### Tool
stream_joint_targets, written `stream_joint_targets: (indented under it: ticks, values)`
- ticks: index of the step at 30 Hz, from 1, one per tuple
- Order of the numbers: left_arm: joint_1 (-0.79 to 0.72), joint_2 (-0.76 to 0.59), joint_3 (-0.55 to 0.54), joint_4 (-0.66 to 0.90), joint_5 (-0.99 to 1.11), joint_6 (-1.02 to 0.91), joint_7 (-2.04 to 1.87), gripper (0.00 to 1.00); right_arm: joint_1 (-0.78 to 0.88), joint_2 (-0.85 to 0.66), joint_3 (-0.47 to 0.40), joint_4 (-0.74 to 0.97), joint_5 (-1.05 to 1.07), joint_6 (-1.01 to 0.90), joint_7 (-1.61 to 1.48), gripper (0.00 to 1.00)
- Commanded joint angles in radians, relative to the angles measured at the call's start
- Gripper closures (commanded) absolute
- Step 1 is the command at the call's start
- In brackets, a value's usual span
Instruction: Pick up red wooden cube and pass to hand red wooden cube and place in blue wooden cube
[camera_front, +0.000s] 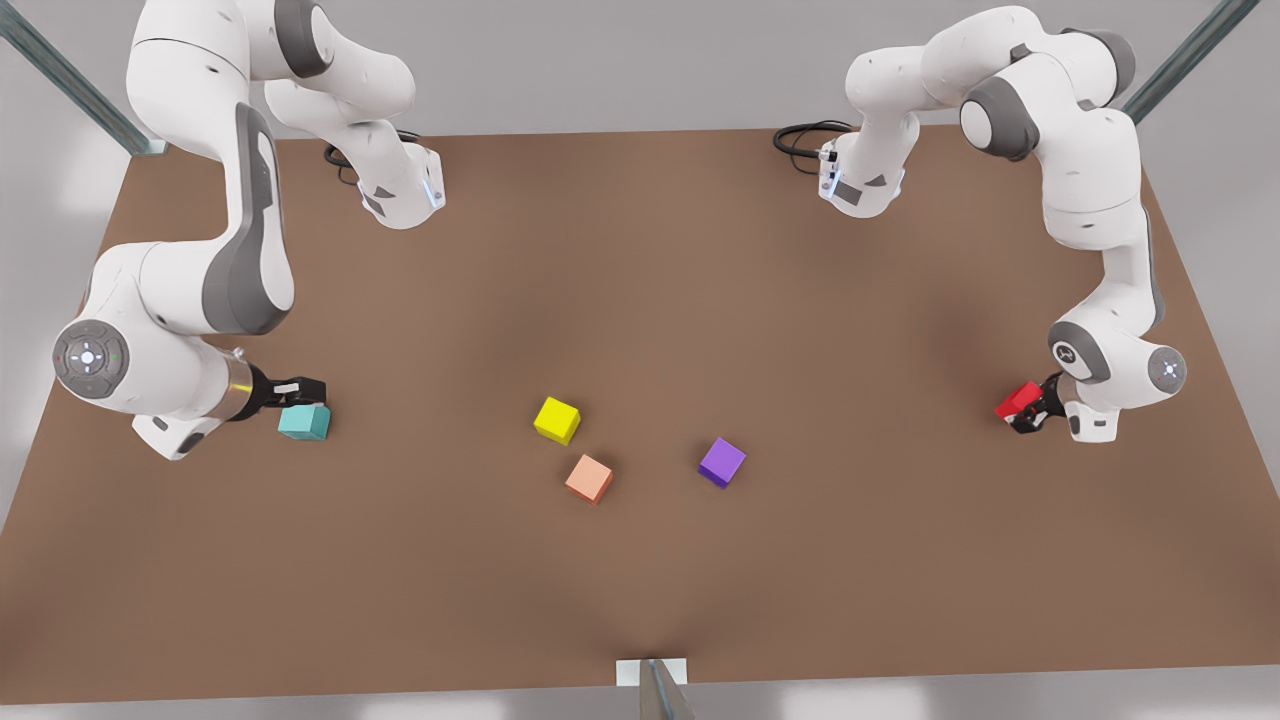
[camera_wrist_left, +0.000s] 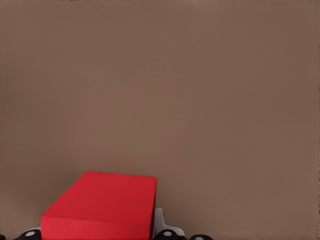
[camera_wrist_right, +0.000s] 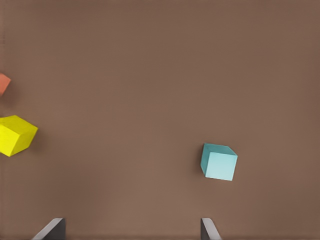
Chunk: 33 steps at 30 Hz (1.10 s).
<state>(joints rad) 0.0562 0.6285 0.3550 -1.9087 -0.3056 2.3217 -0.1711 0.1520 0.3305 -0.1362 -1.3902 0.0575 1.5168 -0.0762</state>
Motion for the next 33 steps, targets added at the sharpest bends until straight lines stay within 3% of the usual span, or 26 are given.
stream_joint_targets:
  ticks: [1, 4, 7, 10, 12, 13, 15, 17, 18, 20, 23, 27, 33]
  values:
    - [0.001, -0.006, -0.016, 0.0, -0.006, 0.007, -0.011, 0.29, 0.0, -0.001, 0.0, 0.0, 0.008, -0.001, -0.005, 0.0]
    - [0.002, -0.078, -0.108, 0.002, -0.006, -0.018, -0.015, 0.32, -0.02, 0.013, -0.002, 0.005, 0.065, -0.003, -0.065, 0.0]
    - [-0.004, -0.096, -0.283, 0.102, -0.101, -0.091, -0.015, 0.32, -0.069, 0.073, -0.003, 0.03, 0.252, -0.009, -0.395, 0.0]
    - [-0.006, -0.038, -0.491, 0.378, -0.144, -0.42, -0.156, 0.32, -0.097, 0.131, -0.005, 0.03, 0.637, -0.087, -0.644, 0.0]
    - [-0.004, -0.038, -0.573, 0.401, -0.179, -0.452, -0.177, 0.32, -0.091, 0.229, 0.007, 0.033, 0.849, -0.086, -0.96, 0.0]
    - [-0.004, -0.026, -0.619, 0.434, -0.262, -0.484, -0.145, 0.32, -0.078, 0.317, 0.015, 0.054, 0.976, -0.078, -1.291, 0.0]
    - [-0.004, 0.062, -0.746, 0.528, -0.306, -0.544, 0.024, 0.32, -0.057, 0.369, 0.023, 0.05, 1.122, -0.078, -1.398, 0.0]
    - [-0.007, 0.109, -0.768, 0.547, -0.555, -0.53, 0.169, 0.32, -0.052, 0.36, 0.02, 0.04, 1.131, -0.066, -1.507, 0.0]
    - [-0.009, 0.141, -0.795, 0.569, -0.601, -0.521, 0.238, 0.32, -0.042, 0.338, 0.018, 0.014, 1.125, -0.011, -1.505, 0.0]
    - [-0.01, 0.212, -0.857, 0.649, -0.649, -0.519, 0.26, 0.42, 0.008, 0.321, 0.021, -0.05, 1.177, 0.082, -1.576, 0.0]
    - [-0.01, 0.264, -0.884, 0.662, -0.799, -0.51, 0.484, 0.41, 0.061, 0.352, 0.021, -0.046, 1.306, 0.108, -1.728, 0.0]
    - [-0.039, 0.286, -0.89, 0.663, -0.837, -0.466, 0.846, 0.44, 0.075, 0.357, 0.021, -0.039, 1.466, 0.27, -1.964, 0.0]
    - [-0.082, 0.287, -0.889, 0.662, -0.817, -0.357, 1.099, 0.47, 0.113, 0.384, 0.053, -0.05, 1.569, 0.293, -2.087, 0.0]
